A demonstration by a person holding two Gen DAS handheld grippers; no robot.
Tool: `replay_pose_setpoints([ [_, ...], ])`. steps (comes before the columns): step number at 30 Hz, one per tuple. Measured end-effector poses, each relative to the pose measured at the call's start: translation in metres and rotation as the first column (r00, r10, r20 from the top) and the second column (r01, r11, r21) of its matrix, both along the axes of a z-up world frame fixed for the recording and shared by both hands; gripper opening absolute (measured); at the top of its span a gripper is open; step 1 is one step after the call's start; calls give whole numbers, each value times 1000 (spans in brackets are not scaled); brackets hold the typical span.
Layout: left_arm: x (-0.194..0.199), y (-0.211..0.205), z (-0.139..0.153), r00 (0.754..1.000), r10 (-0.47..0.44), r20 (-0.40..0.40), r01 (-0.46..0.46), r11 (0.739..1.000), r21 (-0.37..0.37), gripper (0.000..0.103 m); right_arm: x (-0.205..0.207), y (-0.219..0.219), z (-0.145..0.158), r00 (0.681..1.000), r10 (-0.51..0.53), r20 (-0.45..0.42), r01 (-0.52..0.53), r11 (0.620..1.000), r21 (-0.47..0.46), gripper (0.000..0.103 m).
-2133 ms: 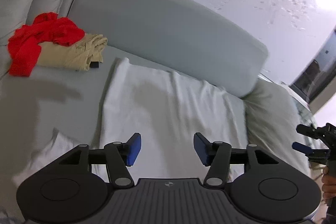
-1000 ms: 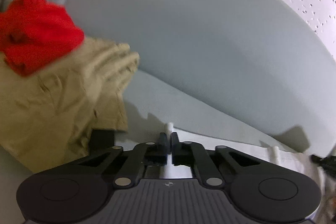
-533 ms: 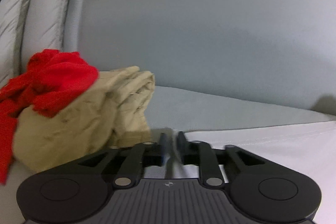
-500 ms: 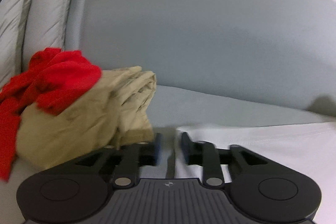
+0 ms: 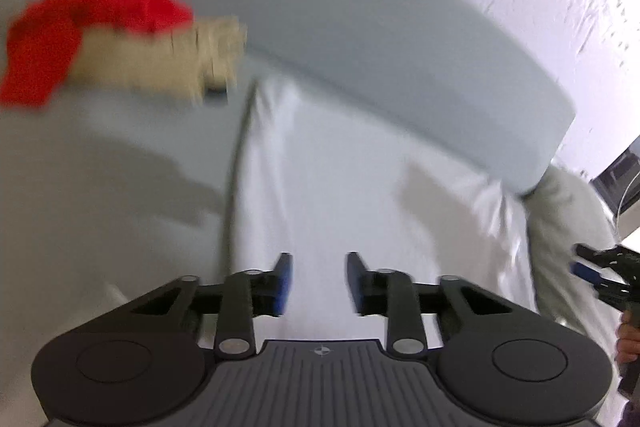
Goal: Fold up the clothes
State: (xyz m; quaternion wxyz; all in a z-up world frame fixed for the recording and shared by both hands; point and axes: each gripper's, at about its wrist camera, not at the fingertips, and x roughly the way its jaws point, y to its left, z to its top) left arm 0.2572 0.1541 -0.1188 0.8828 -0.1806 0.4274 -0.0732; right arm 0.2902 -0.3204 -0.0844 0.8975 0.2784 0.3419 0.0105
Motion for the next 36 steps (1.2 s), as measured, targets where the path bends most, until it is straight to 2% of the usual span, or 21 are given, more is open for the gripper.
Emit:
replay_pose_setpoints([
  [2, 8, -14, -23, 1000, 24, 15, -25, 997, 75, 3, 13, 15, -33, 992, 98, -80, -92, 993, 76, 17],
  [6, 21, -19, -51, 994, 108, 25, -111, 970, 218, 5, 40, 49, -99, 940, 311, -139, -275, 934, 230, 16],
  [7, 21, -15, -53, 989, 142, 34, -146, 956, 256, 6, 45, 57, -113, 924, 351, -152, -307, 917, 253, 11],
  [8, 21, -10, -55, 984, 172, 43, -177, 941, 288, 7, 41, 59, -119, 925, 338, -172, -298, 928, 222, 0],
  [10, 19, 4, -53, 979, 198, 48, -204, 939, 277, 9, 32, 30, -127, 966, 222, -134, -184, 952, 246, 0],
  [12, 21, 10, -51, 973, 227, 45, -230, 921, 314, 9, 20, -8, -126, 992, 26, -126, 4, 973, 230, 0],
  [14, 22, 12, -48, 964, 265, 33, -260, 907, 331, 8, 7, -30, -119, 982, -125, -142, 147, 976, 160, 0],
  [15, 21, 13, -45, 960, 280, 26, -273, 904, 329, 8, 3, -29, -113, 977, -152, -148, 170, 979, 116, 0],
  [17, 11, 11, -34, 965, 262, 6, -256, 936, 241, 8, -6, -28, -101, 965, -208, -158, 215, 976, 26, 2],
  [18, 4, 7, -30, 973, 229, -1, -225, 955, 193, 8, -11, -26, -95, 962, -223, -158, 224, 974, -7, 4],
  [19, -2, 2, -26, 982, 191, -5, -188, 971, 146, 7, -16, -18, -88, 972, -180, -149, 184, 983, 10, 7],
  [21, -18, -15, -24, 997, 83, -6, -82, 994, 75, 16, -27, 6, -78, 991, -54, -122, 62, 996, 65, 9],
  [23, -26, -28, -32, 998, 20, -59, -15, 996, 83, 24, -38, 30, -76, 991, 67, -112, -54, 992, 112, 11],
  [25, -34, -30, -40, 995, 48, -88, -36, 991, 131, 13, -49, 33, -85, 986, 44, -161, -27, 994, 103, 9],
  [26, -39, -25, -39, 991, 94, -93, -78, 983, 163, 12, -54, 34, -89, 982, 32, -186, -14, 995, 97, 0],
  [28, -49, -13, -31, 976, 189, -107, -160, 960, 231, 12, -66, 35, -97, 973, -6, -230, 26, 996, 82, 0],
  [29, -54, -9, -26, 969, 223, -111, -188, 947, 260, 12, -74, 25, -93, 967, -89, -237, 104, 993, 51, 0],
  [31, -65, -7, -12, 966, 232, -118, -194, 944, 268, 11, -89, 15, -81, 923, -261, -283, 236, 964, -120, 1],
  [32, -71, -7, -4, 964, 237, -117, -198, 941, 274, 11, -96, 11, -73, 924, -261, -279, 236, 964, -121, 1],
  [33, -79, -10, 7, 965, 241, -100, -205, 937, 284, 11, -106, 6, -63, 930, -244, -275, 236, 970, -60, 1],
  [36, -115, -18, 45, 976, 215, -29, -200, 943, 265, 13, -145, 5, -11, 953, -250, -173, 246, 968, -43, 10],
])
